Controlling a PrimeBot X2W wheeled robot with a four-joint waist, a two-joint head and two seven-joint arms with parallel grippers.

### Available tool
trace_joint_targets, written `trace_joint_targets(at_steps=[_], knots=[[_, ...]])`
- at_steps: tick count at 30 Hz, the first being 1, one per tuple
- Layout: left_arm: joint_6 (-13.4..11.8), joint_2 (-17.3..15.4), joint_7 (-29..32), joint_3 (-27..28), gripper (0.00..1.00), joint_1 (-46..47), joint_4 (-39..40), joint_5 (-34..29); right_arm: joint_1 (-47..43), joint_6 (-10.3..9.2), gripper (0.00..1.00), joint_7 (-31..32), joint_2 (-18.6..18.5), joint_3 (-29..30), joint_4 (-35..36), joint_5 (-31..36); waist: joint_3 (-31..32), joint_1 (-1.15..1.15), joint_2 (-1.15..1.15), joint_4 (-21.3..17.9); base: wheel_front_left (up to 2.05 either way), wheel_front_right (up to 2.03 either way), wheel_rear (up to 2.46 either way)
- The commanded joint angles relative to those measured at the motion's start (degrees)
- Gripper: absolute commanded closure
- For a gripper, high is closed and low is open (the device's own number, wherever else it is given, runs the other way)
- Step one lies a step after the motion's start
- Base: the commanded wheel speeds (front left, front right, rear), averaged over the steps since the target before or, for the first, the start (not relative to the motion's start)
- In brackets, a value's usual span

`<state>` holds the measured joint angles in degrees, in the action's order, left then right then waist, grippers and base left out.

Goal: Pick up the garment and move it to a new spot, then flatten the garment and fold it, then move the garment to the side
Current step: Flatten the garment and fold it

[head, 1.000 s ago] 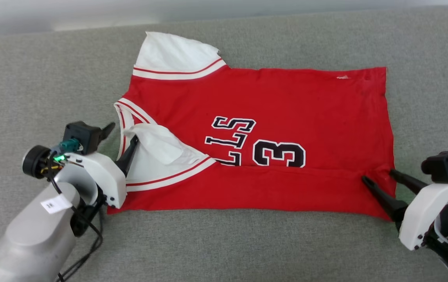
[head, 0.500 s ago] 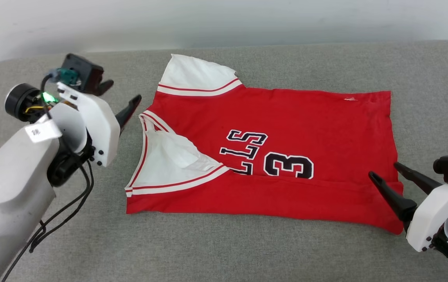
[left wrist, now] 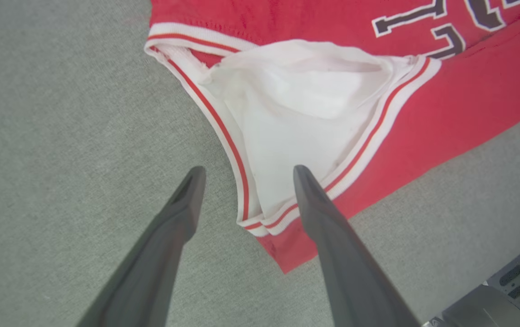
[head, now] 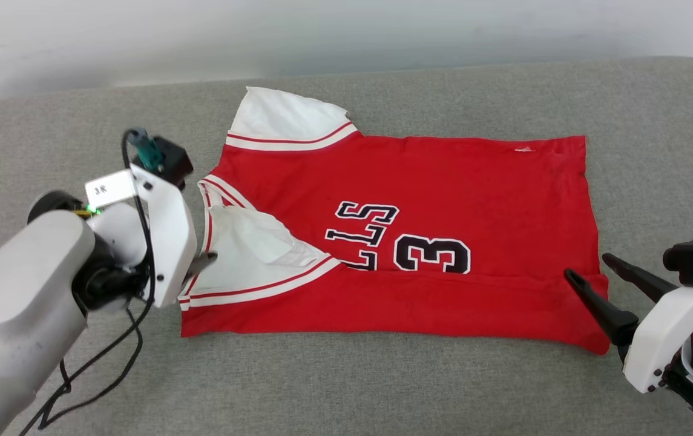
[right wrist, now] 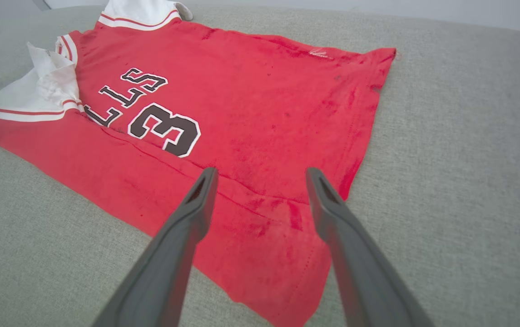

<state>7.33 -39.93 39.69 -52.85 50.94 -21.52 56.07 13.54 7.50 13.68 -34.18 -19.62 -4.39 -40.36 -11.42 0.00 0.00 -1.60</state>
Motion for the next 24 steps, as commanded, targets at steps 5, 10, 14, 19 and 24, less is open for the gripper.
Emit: trace_joint_targets(at_steps=[5, 10, 14, 19, 24], knots=[[0.1, -0.7, 4.1, -3.0, 0.0, -3.0, -1.2, 1.6, 0.6, -0.02, 0.0, 0.5, 0.4, -0.2, 0.0, 0.0, -1.1, 0.0, 0.0, -1.1, 0.0, 0.0, 0.0], [0.1, -0.4, 4.5, -5.4, 0.0, -5.2, -3.6, 1.4, 1.4, -0.02, 0.0, 0.4, 0.6, -0.8, -0.4, -0.2, -1.8, 0.0, 0.0, -1.8, 0.0, 0.0, 0.0], [0.0, 0.8, 4.1, -7.1, 0.0, -7.4, -6.8, 2.0, 2.2, -0.02, 0.0, 0.4, 1.0, -1.7, -0.8, -0.1, -2.2, 0.0, 0.0, -2.2, 0.0, 0.0, 0.0], [0.0, 1.8, 1.8, -9.2, 1.0, -7.5, -6.6, 2.8, 4.8, -0.02, 0.0, 1.1, -0.9, -1.9, -0.3, 0.0, -1.4, 0.0, 0.0, -2.2, 0.0, 0.0, 0.0], [0.0, -0.4, -1.1, -9.5, 1.0, -5.4, -3.7, 3.0, 8.5, -0.02, 0.0, 7.6, -6.2, -4.1, 2.0, 0.1, 0.0, 0.0, 0.0, -2.0, 0.0, 0.0, 0.0]])
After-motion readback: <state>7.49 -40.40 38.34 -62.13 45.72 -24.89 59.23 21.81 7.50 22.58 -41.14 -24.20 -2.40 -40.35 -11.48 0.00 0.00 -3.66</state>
